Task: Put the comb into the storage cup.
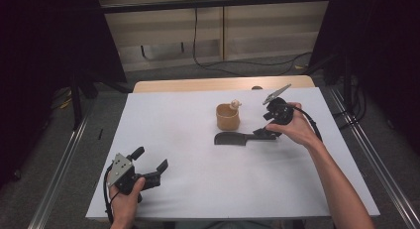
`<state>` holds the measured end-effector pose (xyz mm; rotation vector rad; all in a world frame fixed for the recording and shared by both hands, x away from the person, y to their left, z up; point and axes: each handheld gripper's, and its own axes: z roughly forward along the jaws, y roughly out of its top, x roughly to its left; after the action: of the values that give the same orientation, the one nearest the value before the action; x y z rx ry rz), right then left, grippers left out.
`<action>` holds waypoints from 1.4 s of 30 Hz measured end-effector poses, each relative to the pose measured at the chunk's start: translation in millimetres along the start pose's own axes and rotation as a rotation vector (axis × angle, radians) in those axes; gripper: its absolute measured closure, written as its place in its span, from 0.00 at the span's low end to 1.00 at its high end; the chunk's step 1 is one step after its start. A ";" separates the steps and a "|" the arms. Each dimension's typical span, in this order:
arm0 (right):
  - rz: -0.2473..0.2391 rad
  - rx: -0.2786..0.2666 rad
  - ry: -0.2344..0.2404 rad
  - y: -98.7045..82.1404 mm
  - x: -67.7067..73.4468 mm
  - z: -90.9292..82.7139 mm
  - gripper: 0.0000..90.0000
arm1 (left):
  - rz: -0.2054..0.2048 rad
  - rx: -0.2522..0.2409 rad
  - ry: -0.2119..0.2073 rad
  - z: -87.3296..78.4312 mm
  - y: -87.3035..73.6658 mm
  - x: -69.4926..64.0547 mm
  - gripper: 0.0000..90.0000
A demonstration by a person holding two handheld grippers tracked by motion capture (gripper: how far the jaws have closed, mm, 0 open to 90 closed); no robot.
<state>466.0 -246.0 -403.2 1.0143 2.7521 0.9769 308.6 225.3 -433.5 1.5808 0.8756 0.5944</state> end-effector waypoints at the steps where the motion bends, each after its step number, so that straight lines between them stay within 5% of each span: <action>1: -0.010 0.005 0.024 2.0 0.5 1.2 0.06 | 0.003 0.000 0.002 0.0 0.0 0.0 0.04; 14: -0.097 0.143 0.036 22.1 -0.9 15.0 0.23 | 0.001 -0.008 0.002 -0.5 0.3 -0.4 0.04; 28: -0.240 0.305 0.044 23.6 8.0 30.1 0.47 | 0.009 0.000 -0.002 -0.4 0.0 -0.6 0.04; 42: -0.312 0.372 0.046 25.5 11.1 43.2 0.66 | 0.012 0.004 -0.005 0.2 -0.1 0.0 0.04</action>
<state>482.7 -200.9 -421.2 0.5628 3.0718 0.4625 308.7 225.2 -433.7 1.5917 0.8644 0.5977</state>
